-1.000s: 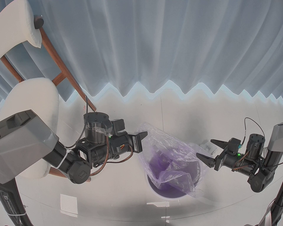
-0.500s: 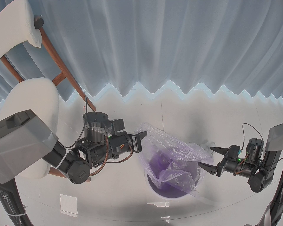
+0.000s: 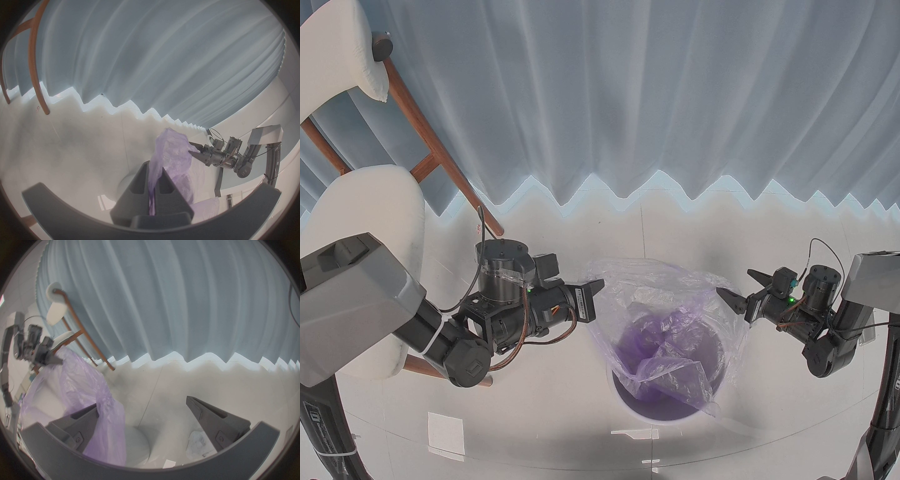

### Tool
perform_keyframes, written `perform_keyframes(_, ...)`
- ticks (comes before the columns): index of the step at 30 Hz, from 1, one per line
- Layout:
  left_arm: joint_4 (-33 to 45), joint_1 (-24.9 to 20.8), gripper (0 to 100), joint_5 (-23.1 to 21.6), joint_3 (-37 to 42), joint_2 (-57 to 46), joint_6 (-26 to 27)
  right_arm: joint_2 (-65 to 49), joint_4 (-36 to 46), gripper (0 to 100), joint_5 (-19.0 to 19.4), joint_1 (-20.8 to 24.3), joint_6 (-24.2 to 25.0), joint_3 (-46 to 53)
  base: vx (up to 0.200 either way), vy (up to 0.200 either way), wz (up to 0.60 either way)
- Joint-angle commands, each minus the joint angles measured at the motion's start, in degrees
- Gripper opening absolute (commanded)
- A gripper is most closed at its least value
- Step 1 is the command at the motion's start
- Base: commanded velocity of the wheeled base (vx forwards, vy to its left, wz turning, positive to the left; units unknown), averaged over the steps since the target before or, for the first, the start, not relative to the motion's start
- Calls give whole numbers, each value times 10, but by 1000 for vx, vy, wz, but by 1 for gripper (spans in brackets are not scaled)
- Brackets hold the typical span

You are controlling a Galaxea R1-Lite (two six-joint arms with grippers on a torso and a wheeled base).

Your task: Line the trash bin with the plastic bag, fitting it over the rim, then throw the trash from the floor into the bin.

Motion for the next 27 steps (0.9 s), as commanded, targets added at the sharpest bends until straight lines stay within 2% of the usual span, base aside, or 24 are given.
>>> perform_keyframes(1,11,4,0,17,-4,16,-1,17,50,100,-24,3,22,-60,0,0,0)
perform_keyframes(8,46,5,0,50,-7,59,-1,55,61,100,-65,4,20,-77,0,0,0)
perform_keyframes(22,47,-6,0,45,-8,117,-6,84,57,100,-65,4,20,-75,0,0,0)
perform_keyframes(27,46,-15,0,52,-19,136,-49,92,47,100,-65,5,21,-68,0,0,0)
